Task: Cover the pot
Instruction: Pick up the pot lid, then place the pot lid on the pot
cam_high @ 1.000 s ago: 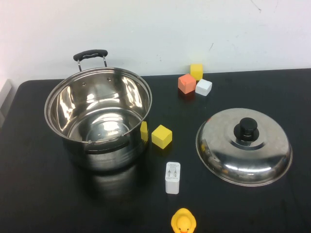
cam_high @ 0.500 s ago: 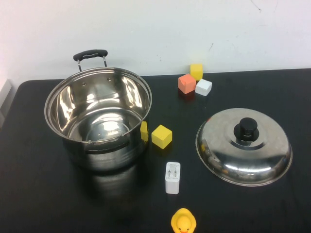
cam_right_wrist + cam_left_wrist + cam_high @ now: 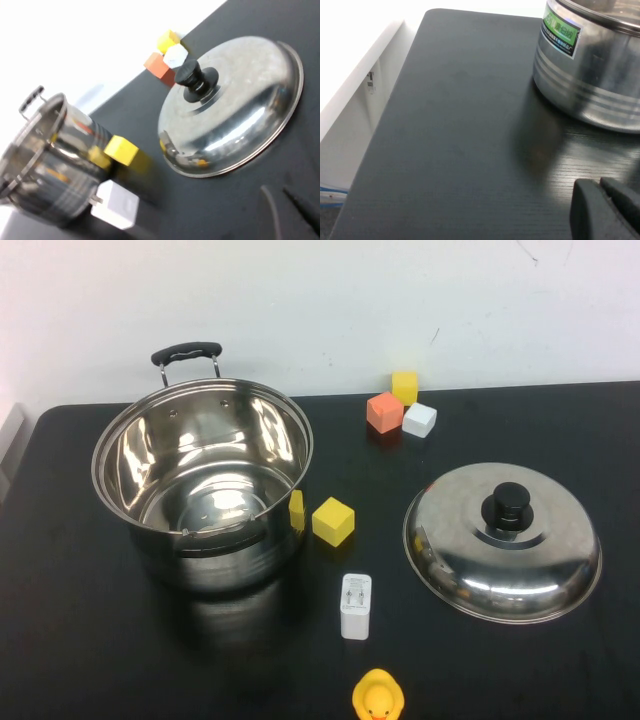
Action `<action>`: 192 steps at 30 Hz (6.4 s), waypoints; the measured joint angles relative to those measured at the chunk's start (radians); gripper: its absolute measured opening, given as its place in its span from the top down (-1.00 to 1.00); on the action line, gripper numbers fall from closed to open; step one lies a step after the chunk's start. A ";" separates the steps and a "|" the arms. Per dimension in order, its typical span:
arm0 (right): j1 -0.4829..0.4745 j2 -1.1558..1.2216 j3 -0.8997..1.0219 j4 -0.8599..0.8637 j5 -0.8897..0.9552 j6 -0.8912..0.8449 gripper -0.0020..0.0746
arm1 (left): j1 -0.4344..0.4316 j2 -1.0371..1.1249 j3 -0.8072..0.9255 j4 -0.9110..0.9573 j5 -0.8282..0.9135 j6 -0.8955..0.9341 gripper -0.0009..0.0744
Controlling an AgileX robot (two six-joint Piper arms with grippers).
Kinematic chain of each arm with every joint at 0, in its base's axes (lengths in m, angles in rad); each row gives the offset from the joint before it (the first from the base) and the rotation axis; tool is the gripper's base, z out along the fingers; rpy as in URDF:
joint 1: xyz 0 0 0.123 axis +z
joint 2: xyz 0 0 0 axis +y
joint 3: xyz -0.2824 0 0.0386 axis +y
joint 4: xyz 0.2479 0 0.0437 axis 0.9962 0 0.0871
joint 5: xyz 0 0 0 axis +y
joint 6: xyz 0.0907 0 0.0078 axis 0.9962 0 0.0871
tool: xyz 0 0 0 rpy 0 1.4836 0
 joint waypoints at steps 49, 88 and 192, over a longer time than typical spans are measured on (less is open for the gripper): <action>0.334 1.244 -0.537 -0.495 -1.144 -0.309 -0.61 | 0.000 0.000 0.000 -0.002 0.002 0.000 0.98; 0.338 2.036 -0.704 -0.545 -1.471 -0.142 0.07 | 0.000 0.000 0.000 -0.002 0.002 0.000 0.98; 0.709 2.294 -1.932 -1.680 -0.564 0.835 0.07 | 0.000 0.000 0.000 -0.003 0.002 0.000 0.98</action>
